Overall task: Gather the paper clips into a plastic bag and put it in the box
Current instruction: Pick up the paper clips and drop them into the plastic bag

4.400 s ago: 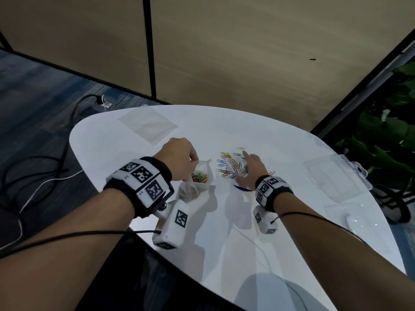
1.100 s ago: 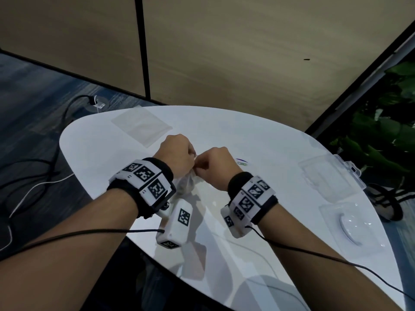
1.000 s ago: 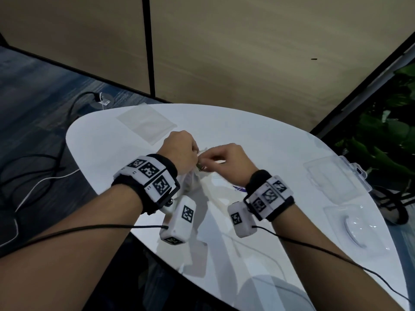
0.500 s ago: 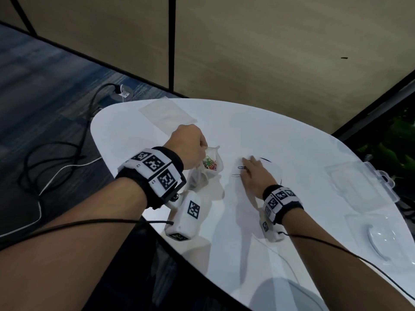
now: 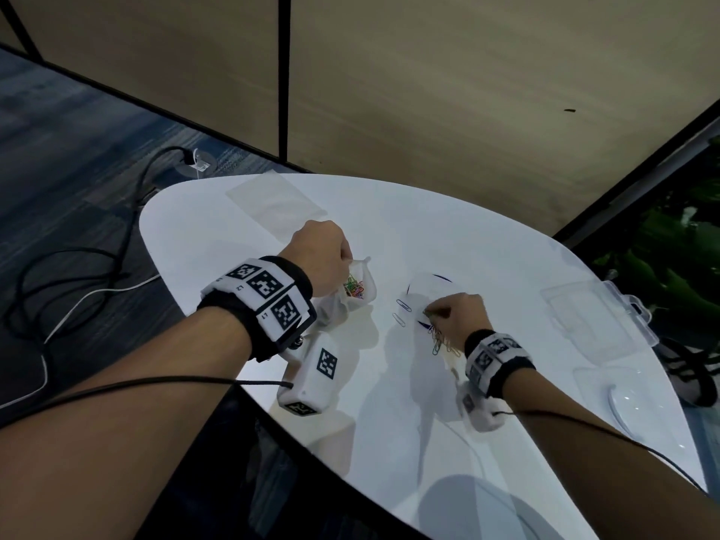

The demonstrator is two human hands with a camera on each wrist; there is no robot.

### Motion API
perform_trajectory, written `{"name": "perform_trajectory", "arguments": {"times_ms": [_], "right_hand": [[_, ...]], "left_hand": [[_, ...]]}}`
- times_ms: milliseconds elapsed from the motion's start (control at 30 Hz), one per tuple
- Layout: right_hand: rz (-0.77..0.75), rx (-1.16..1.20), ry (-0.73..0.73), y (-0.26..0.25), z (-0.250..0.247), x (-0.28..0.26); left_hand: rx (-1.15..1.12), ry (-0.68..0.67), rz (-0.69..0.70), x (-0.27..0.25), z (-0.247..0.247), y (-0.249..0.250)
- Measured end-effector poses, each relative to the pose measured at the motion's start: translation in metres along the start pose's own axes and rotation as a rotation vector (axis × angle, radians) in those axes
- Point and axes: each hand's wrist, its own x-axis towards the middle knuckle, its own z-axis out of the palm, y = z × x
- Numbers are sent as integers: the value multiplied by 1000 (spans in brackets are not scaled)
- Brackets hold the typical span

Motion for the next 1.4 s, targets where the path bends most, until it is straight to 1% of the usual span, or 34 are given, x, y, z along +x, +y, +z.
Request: {"name": "perform_trajectory", "arguments": {"times_ms": [33, 100, 133, 167, 200, 267, 333, 400, 467, 533, 633, 667, 700, 733, 767, 800, 833, 867, 900, 933, 967, 1000, 1033, 1100, 1167, 1233, 1300, 1367, 1400], "right_hand": [[125, 133, -1, 4, -4, 3], [341, 489, -33, 10, -11, 7], [400, 683, -26, 11, -15, 7], [421, 857, -13, 8, -21, 6], [418, 1004, -6, 2, -28, 4], [360, 1201, -52, -18, -45, -1], [256, 1277, -117, -44, -61, -7], [169, 1281, -161, -70, -70, -15], [117, 1231, -172, -93, -66, -21], [42, 1085, -145, -106, -54, -28], [-125, 640, -101, -110, -42, -33], [-156, 583, -106, -111, -44, -34], [-163, 633, -117, -111, -47, -33], [-135, 761, -123, -111, -53, -33], [-83, 876, -89, -107, -57, -30], [-29, 933, -18, -98, -59, -26], [24, 868, 71, -86, -58, -18], [79, 680, 116, -69, -53, -10], [131, 406, 80, -51, -46, -4], [194, 160, -23, -35, -36, 0], [246, -6, -142, -22, -23, 0], [270, -97, -229, -14, -10, -1], [266, -131, -256, -12, 2, -4], [207, -106, -218, -19, 24, -11], [61, -123, -208, -33, 42, -17], [-148, -258, -209, -46, 53, -24], [-305, -417, -240, -50, 55, -36], [-421, -554, -263, -38, 49, -48], [-466, -604, -248, -28, 43, -53]], "left_hand": [[4, -1, 1, 0, 1, 2], [19, -5, 5, 1, 4, 5], [24, -10, 8, 1, 6, 7], [29, -17, 9, 1, 7, 9], [34, -21, 12, 2, 9, 10], [37, -22, 17, 3, 13, 13], [29, -32, 18, 4, 17, 17], [6, -41, 18, 6, 21, 20], [-32, -38, 18, 7, 25, 22], [-64, -22, 17, 7, 28, 23], [-82, -2, 2, 6, 29, 22], [-83, 3, 1, 6, 29, 22], [-80, 7, 3, 5, 28, 21], [-74, 10, 6, 5, 27, 21], [-67, 12, 6, 5, 26, 20], [-63, 12, 4, 5, 24, 19], [-63, 8, 1, 6, 23, 18], [-67, 5, -1, 6, 21, 16], [-74, 0, -4, 6, 20, 15], [-79, -3, -6, 5, 18, 14], [-77, -5, -6, 5, 17, 13], [-69, -7, -4, 4, 16, 12], [-59, -10, 1, 4, 15, 11], [-47, -14, 5, 3, 12, 10], [-37, -16, 10, 3, 10, 9], [-20, -17, 17, 2, 9, 10], [2, -16, 22, 0, 8, 10], [14, -15, 24, 0, 8, 11], [18, -15, 23, 0, 8, 11]]}}
